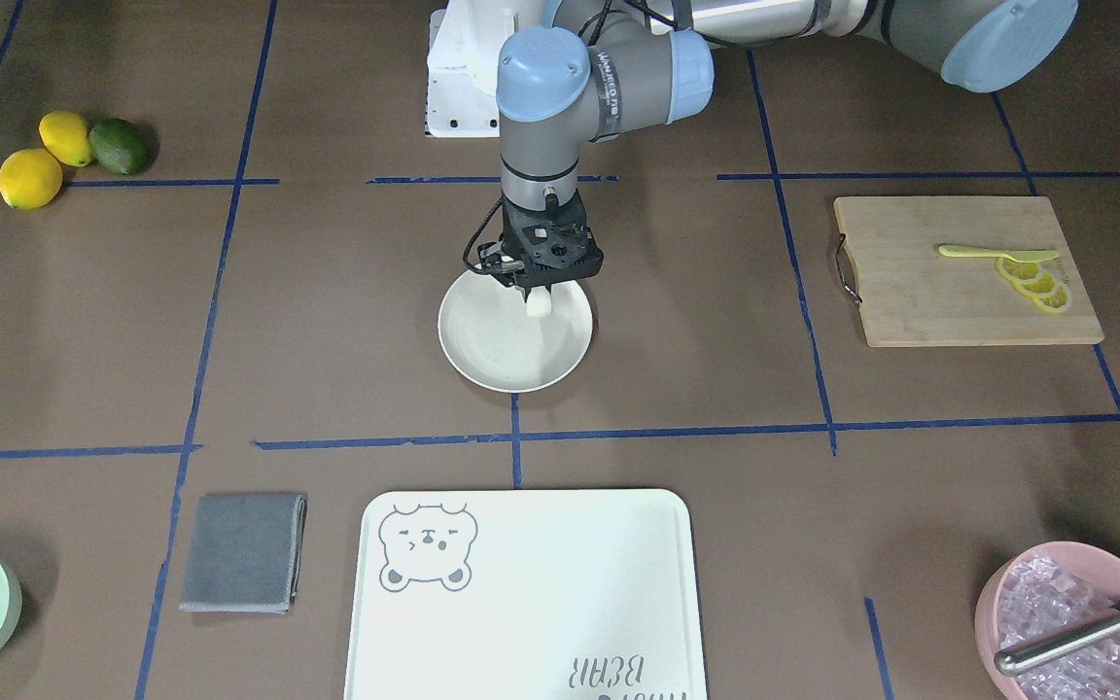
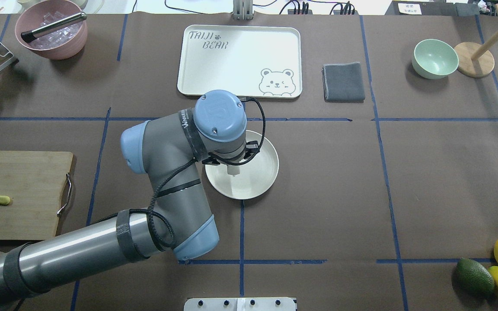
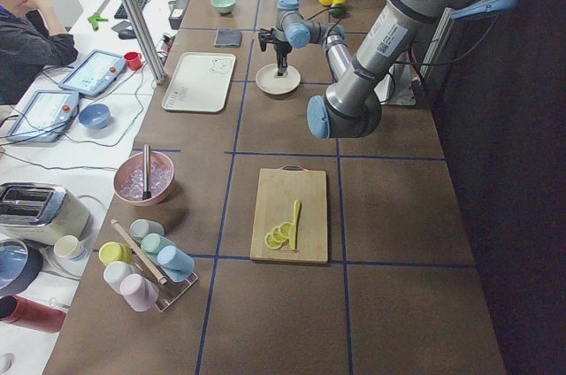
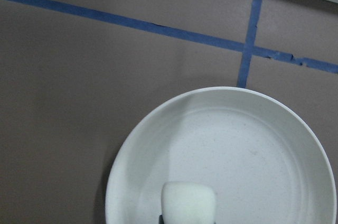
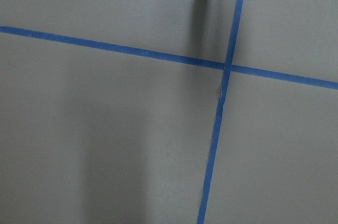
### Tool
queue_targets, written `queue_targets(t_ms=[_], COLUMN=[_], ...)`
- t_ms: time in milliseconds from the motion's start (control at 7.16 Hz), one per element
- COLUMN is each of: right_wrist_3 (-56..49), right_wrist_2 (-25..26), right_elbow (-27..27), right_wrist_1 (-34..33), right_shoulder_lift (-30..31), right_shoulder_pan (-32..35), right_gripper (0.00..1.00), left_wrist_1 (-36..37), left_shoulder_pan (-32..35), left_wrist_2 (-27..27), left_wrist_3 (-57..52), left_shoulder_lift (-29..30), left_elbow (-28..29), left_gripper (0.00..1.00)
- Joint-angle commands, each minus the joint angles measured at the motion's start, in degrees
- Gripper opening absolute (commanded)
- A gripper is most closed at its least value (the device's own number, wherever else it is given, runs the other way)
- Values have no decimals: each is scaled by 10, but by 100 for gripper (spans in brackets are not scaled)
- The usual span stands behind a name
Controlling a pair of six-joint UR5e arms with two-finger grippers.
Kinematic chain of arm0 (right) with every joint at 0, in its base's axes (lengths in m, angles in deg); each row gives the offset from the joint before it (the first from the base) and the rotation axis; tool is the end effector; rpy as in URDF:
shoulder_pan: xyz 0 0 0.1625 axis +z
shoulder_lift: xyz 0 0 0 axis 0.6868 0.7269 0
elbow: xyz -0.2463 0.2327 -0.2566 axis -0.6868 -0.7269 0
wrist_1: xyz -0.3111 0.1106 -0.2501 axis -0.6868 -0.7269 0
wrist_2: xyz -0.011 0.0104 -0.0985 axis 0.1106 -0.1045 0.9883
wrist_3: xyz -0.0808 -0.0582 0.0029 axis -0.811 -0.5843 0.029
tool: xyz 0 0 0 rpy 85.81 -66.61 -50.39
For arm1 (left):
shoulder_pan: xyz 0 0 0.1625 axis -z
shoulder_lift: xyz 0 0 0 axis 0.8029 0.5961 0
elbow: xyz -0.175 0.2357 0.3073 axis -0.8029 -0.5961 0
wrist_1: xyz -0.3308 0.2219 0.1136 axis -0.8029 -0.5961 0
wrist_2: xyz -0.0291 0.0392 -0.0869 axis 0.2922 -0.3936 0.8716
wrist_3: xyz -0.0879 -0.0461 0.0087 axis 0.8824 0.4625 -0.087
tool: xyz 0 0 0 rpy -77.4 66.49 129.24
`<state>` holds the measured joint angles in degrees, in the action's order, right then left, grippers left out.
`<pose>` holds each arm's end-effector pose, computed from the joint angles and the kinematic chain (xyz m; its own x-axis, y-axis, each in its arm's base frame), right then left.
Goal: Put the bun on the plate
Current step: 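Carry the bun with the left gripper over the white plate and lower it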
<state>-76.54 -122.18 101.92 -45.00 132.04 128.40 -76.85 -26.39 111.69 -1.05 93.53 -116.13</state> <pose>0.0252 -0.4612 0.5828 0.7182 -0.1581 0.6776 0.1024 0.9873 0.1218 0.6025 -0.4347 0.1486 0.6546 -0.1995 -0.7292 0.2400 0.9695 -0.0498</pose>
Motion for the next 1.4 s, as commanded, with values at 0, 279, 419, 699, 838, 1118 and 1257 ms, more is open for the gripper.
queue_targets(t_ms=[0, 279, 419, 699, 838, 1118, 1257], right_wrist_3=[0, 0, 1, 2, 2, 2, 2], right_wrist_2=[0, 0, 0, -1, -1, -1, -2], right_elbow=[0, 0, 1, 2, 2, 2, 2], right_wrist_1=[0, 0, 0, 0, 0, 0, 0], right_shoulder_lift=[0, 0, -1, -1, 0, 0, 0], right_shoulder_pan=[2, 6, 7, 7, 7, 7, 8], right_gripper=[100, 100, 100, 100, 100, 100, 100], left_wrist_1=[-38, -39, -43, -42, -46, -42, -38], left_shoulder_pan=[-7, -13, -13, -14, -19, -21, -10], left_wrist_2=[-11, -11, -11, -12, -23, -29, -28], left_wrist_3=[1, 0, 1, 1, -1, -3, -6], left_shoulder_lift=[18, 18, 20, 18, 17, 15, 14], left_elbow=[55, 62, 65, 65, 66, 60, 51], left_gripper=[30, 31, 32, 71, 86, 98, 99])
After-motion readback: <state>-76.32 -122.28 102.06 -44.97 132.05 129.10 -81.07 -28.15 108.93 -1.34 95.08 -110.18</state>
